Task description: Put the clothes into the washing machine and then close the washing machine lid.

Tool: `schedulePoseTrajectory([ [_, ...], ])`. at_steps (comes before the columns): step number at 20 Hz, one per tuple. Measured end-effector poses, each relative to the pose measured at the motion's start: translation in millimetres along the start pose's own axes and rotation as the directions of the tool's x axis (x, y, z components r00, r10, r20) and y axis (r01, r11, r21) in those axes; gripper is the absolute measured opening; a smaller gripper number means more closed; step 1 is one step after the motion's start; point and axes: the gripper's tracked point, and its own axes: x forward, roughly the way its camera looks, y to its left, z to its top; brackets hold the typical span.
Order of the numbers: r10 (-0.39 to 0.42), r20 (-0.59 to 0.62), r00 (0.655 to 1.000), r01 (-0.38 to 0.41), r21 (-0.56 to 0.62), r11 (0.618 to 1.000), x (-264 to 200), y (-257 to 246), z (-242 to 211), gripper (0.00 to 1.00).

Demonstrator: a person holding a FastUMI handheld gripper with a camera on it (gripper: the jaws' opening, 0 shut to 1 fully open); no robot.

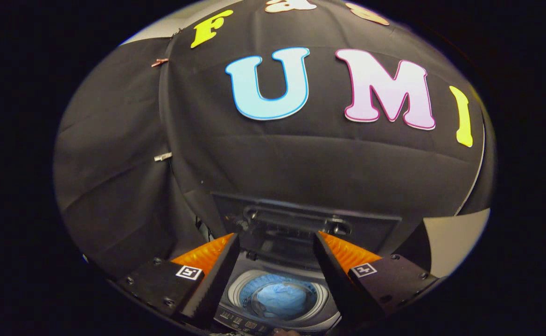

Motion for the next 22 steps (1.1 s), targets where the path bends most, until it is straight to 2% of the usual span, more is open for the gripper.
schedulePoseTrajectory([
  [3, -0.03, 0.025, 0.999, 0.03, 0.015, 0.999, 17.4, -16.7, 29.0, 0.99],
  [6, -0.052, 0.027, 0.998, 0.052, 0.019, 0.998, 43.6, -32.6, 39.2, 0.99],
  [13, -0.068, -0.062, 0.996, 0.074, 0.097, 0.992, 104.7, -61.6, 21.9, 0.99],
  [17, -0.103, -0.096, 0.99, 0.113, 0.103, 0.988, 116.7, -81.8, 8.4, 1.0],
  [22, -0.066, -0.102, 0.993, 0.081, 0.16, 0.984, 120.2, -83.0, 3.8, 1.0],
])
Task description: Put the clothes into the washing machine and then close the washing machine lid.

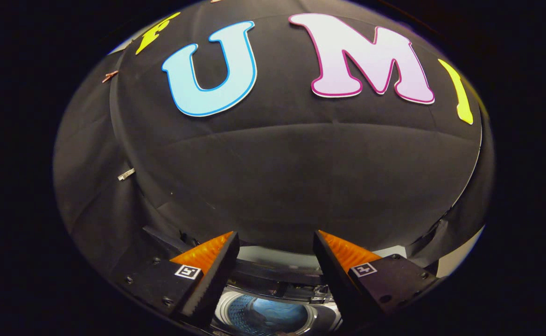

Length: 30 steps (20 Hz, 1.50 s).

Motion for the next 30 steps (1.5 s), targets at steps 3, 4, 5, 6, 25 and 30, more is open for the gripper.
schedulePoseTrajectory([
  [3, -0.003, 0.001, 1.0, 0.003, -0.021, 1.0, -3.4, -0.4, -2.1, 1.0],
  [4, -0.007, 0.004, 1.0, 0.007, -0.024, 1.0, -5.6, 0.1, -4.1, 1.0],
  [5, -0.011, 0.005, 1.0, 0.012, -0.026, 1.0, -9.8, 0.6, -6.3, 1.0],
  [6, -0.016, 0.005, 1.0, 0.016, -0.027, 0.999, -15.2, 2.6, -10.6, 1.0],
  [25, -0.049, -0.015, 0.999, 0.047, -0.085, 0.995, -104.4, 28.6, -102.3, 1.0],
  [30, -0.034, -0.078, 0.996, 0.024, -0.12, 0.993, -110.6, 35.7, -149.7, 0.99],
])
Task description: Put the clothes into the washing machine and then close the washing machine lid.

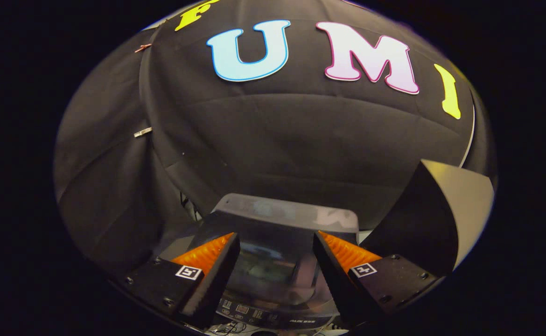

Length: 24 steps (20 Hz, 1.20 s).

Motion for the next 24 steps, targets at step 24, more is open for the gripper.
schedulePoseTrajectory([
  [24, 0.073, 0.332, 0.94, -0.055, -0.065, 0.996, -169.5, -20.2, 55.8, 0.99],
])
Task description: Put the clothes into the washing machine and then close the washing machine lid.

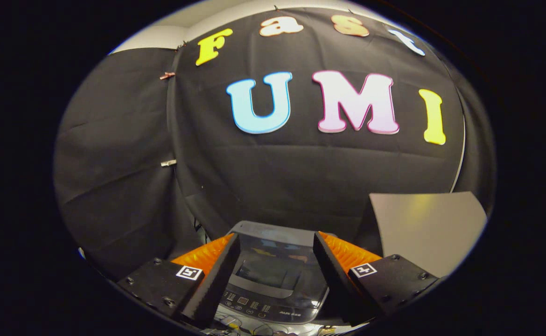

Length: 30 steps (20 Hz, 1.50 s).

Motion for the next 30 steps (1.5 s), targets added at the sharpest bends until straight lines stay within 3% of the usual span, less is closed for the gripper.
schedulePoseTrajectory([
  [8, -0.016, 0.206, 0.978, 0.024, -0.037, 0.999, -106.3, -32.7, 38.3, 0.99],
  [18, -0.197, 0.33, 0.923, 0.221, -0.039, 0.974, -239.3, -109.2, 22.4, 0.99],
  [25, -0.279, 0.37, 0.886, 0.292, 0.021, 0.956, -296.5, -146.3, 14.5, 0.99],
  [30, -0.33, 0.352, 0.876, 0.338, 0.041, 0.94, -308.5, -166.0, 7.0, 0.98],
])
